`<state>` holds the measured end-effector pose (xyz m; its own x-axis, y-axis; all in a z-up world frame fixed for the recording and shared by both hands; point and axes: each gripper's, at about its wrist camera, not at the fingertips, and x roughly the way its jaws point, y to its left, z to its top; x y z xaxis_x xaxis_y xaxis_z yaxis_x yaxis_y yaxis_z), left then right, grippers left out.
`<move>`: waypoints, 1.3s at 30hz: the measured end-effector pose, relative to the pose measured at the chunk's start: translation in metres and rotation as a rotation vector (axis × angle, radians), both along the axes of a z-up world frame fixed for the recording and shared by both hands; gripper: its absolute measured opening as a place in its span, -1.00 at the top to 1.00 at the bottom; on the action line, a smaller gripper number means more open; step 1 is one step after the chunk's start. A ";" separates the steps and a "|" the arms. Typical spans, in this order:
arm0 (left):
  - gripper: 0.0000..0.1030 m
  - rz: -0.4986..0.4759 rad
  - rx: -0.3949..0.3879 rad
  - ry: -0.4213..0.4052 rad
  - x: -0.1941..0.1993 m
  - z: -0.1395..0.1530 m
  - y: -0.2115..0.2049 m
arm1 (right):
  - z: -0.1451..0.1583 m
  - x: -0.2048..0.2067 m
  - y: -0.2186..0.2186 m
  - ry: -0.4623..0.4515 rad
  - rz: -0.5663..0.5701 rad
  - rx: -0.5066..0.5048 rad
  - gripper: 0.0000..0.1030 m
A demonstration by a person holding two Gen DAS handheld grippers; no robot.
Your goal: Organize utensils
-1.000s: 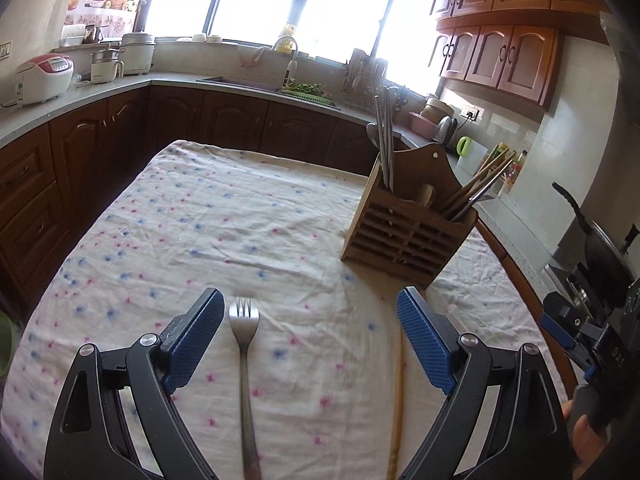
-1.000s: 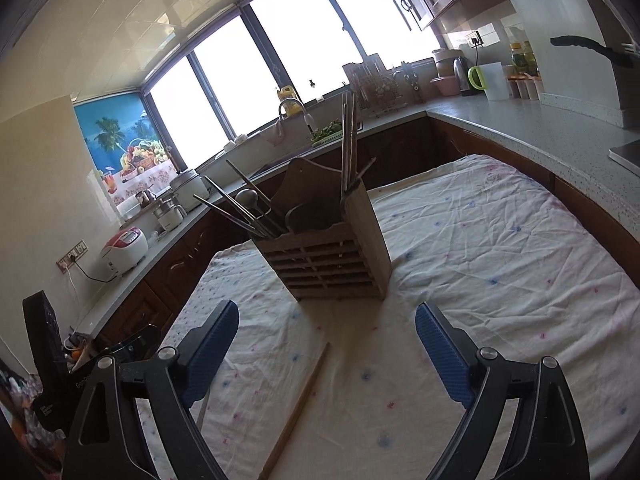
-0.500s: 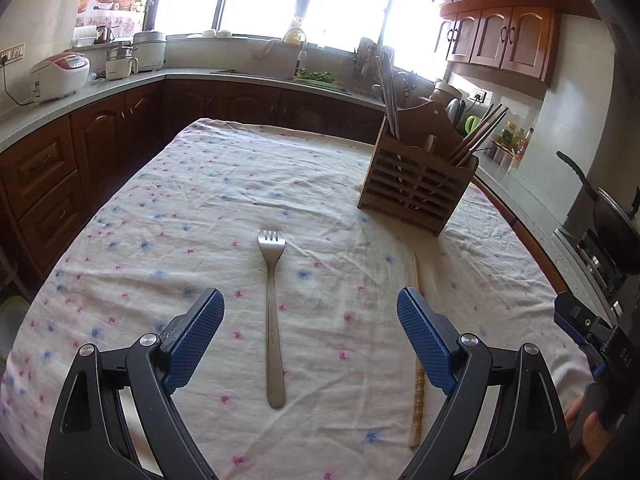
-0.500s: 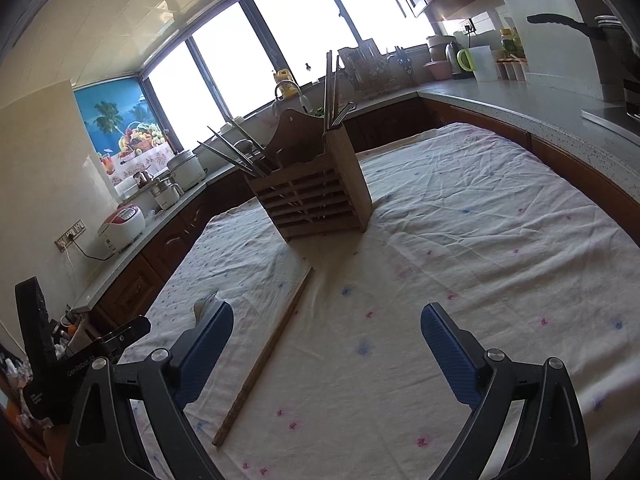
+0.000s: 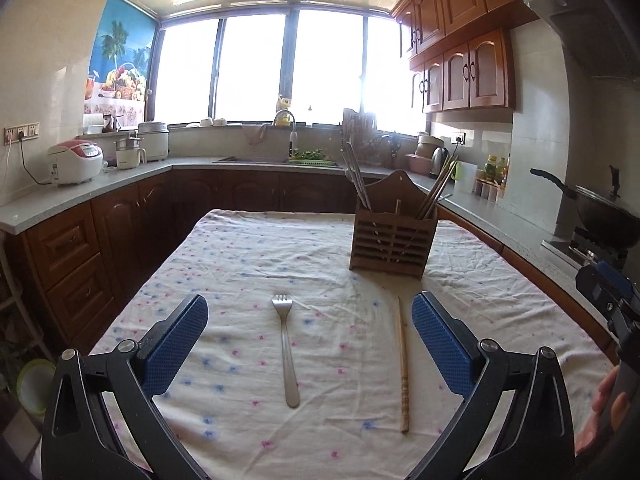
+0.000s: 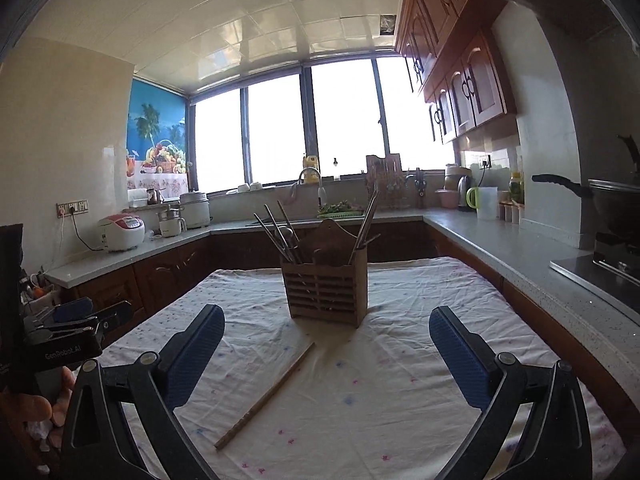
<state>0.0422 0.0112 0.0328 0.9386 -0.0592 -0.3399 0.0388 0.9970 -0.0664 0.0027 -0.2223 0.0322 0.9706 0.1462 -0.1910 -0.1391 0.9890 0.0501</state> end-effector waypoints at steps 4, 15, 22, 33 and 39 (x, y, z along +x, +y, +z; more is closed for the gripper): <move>-1.00 0.002 0.018 0.021 -0.008 -0.013 -0.001 | -0.017 -0.006 0.000 0.028 0.000 0.010 -1.00; -1.00 0.029 0.032 0.038 -0.025 -0.037 0.001 | -0.036 -0.020 -0.009 0.050 -0.008 0.042 -1.00; -1.00 0.016 0.058 0.028 -0.032 -0.037 -0.008 | -0.041 -0.024 -0.013 0.059 -0.015 0.062 -1.00; -1.00 0.014 0.068 0.044 -0.036 -0.040 -0.014 | -0.045 -0.031 -0.015 0.062 -0.012 0.070 -1.00; -1.00 0.012 0.072 0.047 -0.038 -0.040 -0.015 | -0.047 -0.033 -0.016 0.064 -0.011 0.074 -1.00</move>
